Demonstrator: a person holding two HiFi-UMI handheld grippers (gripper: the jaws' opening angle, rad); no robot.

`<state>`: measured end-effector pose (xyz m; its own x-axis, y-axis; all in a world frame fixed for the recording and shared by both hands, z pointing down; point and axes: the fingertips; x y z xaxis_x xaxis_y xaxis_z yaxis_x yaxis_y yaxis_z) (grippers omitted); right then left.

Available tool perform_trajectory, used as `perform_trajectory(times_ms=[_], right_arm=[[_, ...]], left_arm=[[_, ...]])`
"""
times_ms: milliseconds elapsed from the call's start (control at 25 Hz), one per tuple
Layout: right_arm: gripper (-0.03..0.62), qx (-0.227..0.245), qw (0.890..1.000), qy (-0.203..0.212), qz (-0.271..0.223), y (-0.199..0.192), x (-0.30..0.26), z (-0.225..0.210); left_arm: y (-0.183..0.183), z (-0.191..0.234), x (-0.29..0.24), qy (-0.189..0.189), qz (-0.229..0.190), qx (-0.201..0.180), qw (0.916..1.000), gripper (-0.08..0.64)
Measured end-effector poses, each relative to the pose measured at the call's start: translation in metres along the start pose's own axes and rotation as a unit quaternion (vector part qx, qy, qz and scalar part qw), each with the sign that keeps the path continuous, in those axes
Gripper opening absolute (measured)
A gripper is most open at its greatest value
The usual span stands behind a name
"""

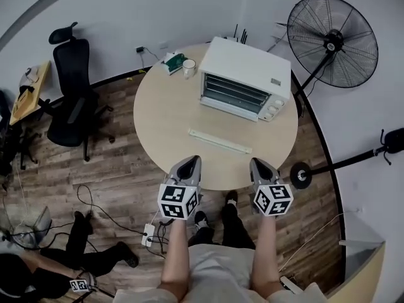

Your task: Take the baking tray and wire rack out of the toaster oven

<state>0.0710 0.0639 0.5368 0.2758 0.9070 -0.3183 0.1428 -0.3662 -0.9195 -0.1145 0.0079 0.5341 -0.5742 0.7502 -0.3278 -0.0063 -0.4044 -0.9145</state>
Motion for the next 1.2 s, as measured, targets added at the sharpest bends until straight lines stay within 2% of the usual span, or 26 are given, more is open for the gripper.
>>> perform_trajectory(times_ms=[160,440,640,920,1040,1200], right_arm=[[-0.003,0.005,1.000,0.022,0.000,0.002,-0.017,-0.003],[-0.003,0.007,0.999,0.054,0.001,0.012,-0.053,-0.019],[-0.003,0.007,0.999,0.043,-0.016,0.037,-0.061,-0.063],[-0.003,-0.010,1.000,0.019,-0.008,0.030,-0.075,-0.121],[-0.003,-0.011,0.999,0.029,-0.010,0.035,-0.086,-0.128],[-0.003,-0.012,0.999,0.044,-0.012,0.042,-0.103,-0.140]], left_arm=[[0.003,0.003,-0.012,0.010,-0.003,0.005,0.9999,0.055],[0.021,0.006,-0.042,0.031,-0.002,-0.012,0.9995,0.055],[0.034,-0.022,-0.086,0.009,0.006,-0.029,0.9995,0.055],[0.034,-0.049,-0.150,-0.007,0.022,-0.036,0.9991,0.055],[0.034,-0.056,-0.176,-0.008,0.024,-0.006,0.9997,0.055],[0.027,-0.062,-0.204,-0.022,0.028,0.102,0.9941,0.055]])
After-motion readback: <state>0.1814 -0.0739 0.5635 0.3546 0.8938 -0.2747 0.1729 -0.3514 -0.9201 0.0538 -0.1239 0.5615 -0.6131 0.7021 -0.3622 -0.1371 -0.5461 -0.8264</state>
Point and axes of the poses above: the fingertips, and each gripper's own axes: x backward along the fingers, z to its left, y out of its top, and after that the axes turned 9 degrees about y, right-handed
